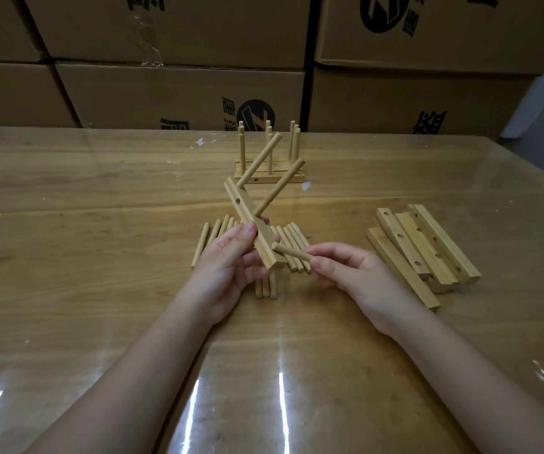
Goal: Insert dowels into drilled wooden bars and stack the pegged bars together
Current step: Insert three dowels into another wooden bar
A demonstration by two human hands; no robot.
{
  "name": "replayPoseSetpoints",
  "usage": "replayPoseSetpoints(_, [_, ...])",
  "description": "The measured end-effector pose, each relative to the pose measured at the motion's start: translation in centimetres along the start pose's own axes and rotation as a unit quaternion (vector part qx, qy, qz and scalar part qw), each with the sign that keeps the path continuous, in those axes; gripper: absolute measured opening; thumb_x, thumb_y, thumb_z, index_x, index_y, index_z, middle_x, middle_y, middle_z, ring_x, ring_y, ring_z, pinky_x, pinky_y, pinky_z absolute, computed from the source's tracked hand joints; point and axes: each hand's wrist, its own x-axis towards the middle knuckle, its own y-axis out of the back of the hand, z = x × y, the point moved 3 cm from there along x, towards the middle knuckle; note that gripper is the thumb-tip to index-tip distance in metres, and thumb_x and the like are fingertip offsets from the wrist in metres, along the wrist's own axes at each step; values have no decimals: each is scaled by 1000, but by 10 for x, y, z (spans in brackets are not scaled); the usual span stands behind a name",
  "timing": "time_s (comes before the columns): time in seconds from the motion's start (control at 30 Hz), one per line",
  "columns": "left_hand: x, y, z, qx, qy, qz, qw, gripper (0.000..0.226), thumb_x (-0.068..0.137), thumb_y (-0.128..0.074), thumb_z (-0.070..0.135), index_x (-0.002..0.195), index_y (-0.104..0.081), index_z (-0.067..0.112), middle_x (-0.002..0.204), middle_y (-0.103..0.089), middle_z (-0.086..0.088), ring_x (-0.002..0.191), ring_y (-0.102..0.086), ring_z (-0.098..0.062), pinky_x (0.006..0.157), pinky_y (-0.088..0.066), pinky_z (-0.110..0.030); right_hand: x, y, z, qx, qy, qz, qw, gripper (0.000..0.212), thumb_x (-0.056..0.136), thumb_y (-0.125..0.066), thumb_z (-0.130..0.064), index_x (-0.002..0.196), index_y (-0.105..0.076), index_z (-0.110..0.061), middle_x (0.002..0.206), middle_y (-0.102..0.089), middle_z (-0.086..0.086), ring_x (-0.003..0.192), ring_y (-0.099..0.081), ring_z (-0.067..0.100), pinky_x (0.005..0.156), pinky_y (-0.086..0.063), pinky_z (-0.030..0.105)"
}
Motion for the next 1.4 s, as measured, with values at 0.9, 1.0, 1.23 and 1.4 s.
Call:
replayPoseSetpoints(0.9, [-4, -2, 1, 40, -12, -23, 999, 27, 75, -70, 33, 101, -73, 26, 97, -72, -7, 81, -68, -14, 63, -58, -28, -6, 8, -18, -388, 272, 133, 870, 28, 89, -49, -25, 104, -71, -16, 76, -50, 3, 78, -44, 19, 65, -35, 23])
replayPoseSetpoints(1.0, [-4, -3, 2, 46, -14, -30, 998, 26, 76, -70, 32, 100, -73, 26, 94, -72, -5, 77, -68, -12, 62, -58, -27, -9, 7, -23, -425, 299, 146, 841, 25, 89, -53, -25, 100, -72, -14, 75, -48, 3, 75, -43, 20, 60, -34, 24])
replayPoseSetpoints(1.23, [-4, -2, 2, 56, -18, -28, 998, 27, 76, -69, 30, 102, -72, 23, 95, -73, -6, 76, -69, -11, 59, -58, -26, -12, 4, -28, -486, 332, 165, 792, 19, 87, -56, -14, 94, -73, -13, 74, -50, 5, 73, -43, 19, 58, -35, 25])
replayPoseSetpoints(1.4, [-4, -3, 2, 62, -16, -31, 997, 33, 76, -69, 30, 108, -68, 20, 98, -72, -6, 76, -69, -12, 58, -57, -25, -14, 1, -30, -503, 338, 162, 779, 20, 87, -55, -15, 94, -73, -12, 74, -51, 7, 72, -45, 21, 56, -36, 26])
